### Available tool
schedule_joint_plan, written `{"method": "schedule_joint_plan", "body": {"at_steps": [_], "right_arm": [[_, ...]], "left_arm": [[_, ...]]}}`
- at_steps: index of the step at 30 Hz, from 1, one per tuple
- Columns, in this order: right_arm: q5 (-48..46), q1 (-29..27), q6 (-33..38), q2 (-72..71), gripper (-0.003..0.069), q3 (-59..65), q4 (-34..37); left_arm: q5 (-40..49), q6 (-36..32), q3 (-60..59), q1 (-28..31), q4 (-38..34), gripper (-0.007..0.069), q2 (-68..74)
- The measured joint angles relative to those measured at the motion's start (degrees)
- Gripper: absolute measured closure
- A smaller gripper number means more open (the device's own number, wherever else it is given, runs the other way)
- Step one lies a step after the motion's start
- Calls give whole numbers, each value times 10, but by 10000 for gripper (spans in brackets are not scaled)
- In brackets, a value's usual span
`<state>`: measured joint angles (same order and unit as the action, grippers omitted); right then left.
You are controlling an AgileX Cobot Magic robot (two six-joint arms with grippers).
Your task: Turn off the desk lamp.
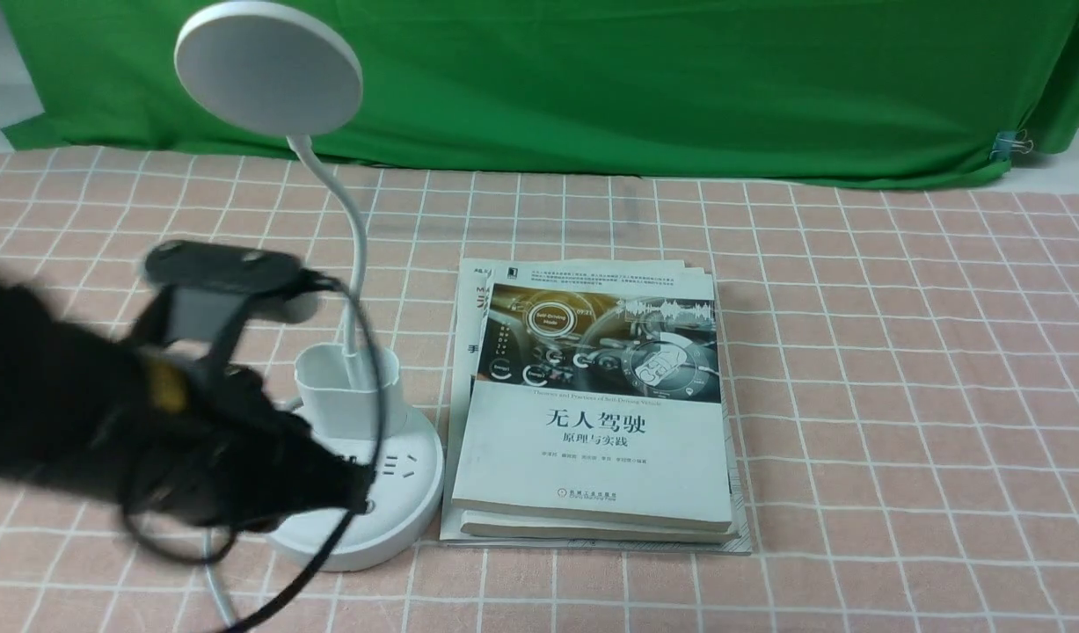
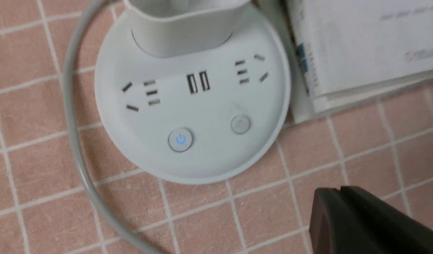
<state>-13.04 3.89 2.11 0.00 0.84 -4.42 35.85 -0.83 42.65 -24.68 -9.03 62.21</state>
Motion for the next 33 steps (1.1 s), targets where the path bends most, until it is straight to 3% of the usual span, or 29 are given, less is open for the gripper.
{"method": "schedule_joint_plan", "body": {"at_steps": [4, 9, 14, 26, 29, 33], "right_arm": [[0, 0, 0, 0, 419, 0, 0], [0, 0, 0, 0, 419, 0, 0], [0, 0, 0, 0, 419, 0, 0], [0, 0, 0, 0, 419, 0, 0], [0, 0, 0, 0, 419, 0, 0], [0, 0, 0, 0, 419, 0, 0]], "left_arm": [[-128, 0, -112, 0, -21, 620, -148], [-204, -2, -216, 0, -21, 620, -287], [-212, -9, -273, 0, -21, 620, -373], [-214, -12, -311, 4, 5, 620, -402], [-252, -13, -336, 45, 18, 620, -441], [-271, -13, -377, 146, 18, 620, -519]]}}
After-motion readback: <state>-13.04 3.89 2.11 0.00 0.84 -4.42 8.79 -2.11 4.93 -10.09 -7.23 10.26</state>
